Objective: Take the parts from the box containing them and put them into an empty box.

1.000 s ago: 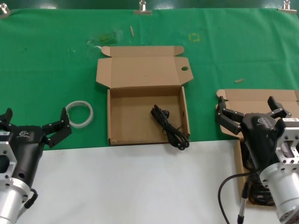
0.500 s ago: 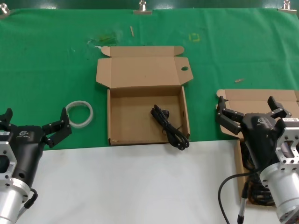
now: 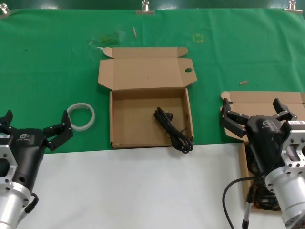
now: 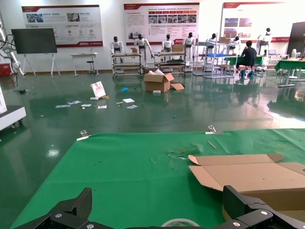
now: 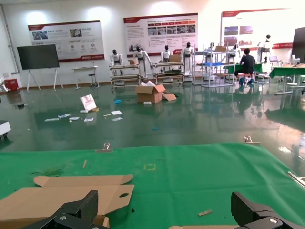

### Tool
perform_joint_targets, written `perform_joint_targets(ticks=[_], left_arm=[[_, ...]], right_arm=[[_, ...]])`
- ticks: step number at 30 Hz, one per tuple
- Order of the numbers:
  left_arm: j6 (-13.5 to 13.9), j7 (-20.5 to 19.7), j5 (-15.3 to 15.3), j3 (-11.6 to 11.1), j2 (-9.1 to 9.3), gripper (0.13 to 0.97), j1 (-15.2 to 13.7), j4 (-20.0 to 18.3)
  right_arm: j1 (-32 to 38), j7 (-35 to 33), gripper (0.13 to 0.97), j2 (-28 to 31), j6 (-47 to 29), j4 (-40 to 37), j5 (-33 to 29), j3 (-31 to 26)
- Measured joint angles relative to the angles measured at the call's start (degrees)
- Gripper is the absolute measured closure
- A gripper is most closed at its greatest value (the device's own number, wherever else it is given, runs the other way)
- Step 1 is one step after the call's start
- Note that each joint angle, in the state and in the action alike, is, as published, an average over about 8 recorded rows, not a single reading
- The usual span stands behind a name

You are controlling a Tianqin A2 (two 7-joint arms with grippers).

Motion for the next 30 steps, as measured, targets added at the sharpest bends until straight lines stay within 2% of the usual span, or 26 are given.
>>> perform_joint_targets(ticks=[30], left_arm=[[0.0,0.0,0.0,0.0,0.00,0.132,0.0,0.0]], right_arm=[[0.0,0.0,0.129,0.0,0.0,0.0,0.0,0.0]])
